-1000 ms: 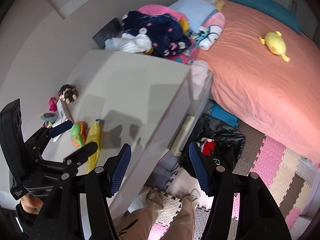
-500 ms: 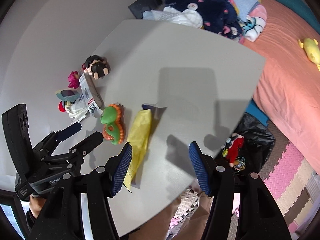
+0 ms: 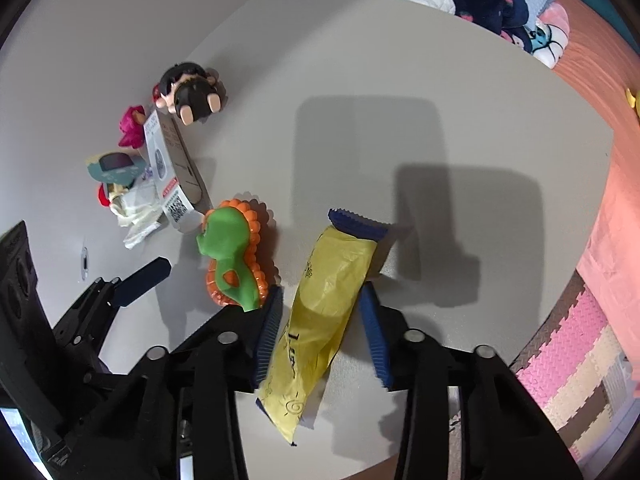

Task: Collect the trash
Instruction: 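Grasp the yellow snack packet with the right tool while the left tool grasps the green seahorse, then carry the packet and seahorse to the trash bag and release both, then move both open tools back over the desk toward the remaining items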

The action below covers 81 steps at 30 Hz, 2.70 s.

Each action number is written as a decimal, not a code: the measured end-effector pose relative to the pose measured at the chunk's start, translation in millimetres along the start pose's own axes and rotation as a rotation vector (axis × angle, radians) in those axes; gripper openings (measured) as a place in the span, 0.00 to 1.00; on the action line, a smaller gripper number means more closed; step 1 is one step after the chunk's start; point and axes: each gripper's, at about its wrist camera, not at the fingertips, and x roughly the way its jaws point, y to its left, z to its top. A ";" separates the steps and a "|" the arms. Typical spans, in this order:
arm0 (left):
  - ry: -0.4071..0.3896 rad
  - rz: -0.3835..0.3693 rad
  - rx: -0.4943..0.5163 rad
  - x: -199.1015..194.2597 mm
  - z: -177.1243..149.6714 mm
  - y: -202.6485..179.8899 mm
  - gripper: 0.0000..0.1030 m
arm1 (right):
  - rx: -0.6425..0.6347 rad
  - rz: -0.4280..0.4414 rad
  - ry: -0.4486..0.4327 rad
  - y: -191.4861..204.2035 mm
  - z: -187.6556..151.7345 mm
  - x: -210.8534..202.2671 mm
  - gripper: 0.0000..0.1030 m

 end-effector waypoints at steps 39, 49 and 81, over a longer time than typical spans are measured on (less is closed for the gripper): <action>-0.088 -0.019 0.255 -8.6 38.4 -128.0 0.46 | 0.136 -0.012 -0.240 -123.7 -35.3 -118.5 0.20; -0.053 -0.084 0.405 8.7 33.7 -218.2 0.46 | 0.282 -0.047 -0.279 -200.9 -75.2 -145.0 0.20; 0.015 -0.022 0.597 54.3 7.6 -307.3 0.94 | 0.439 -0.157 -0.282 -298.7 -123.5 -158.3 0.60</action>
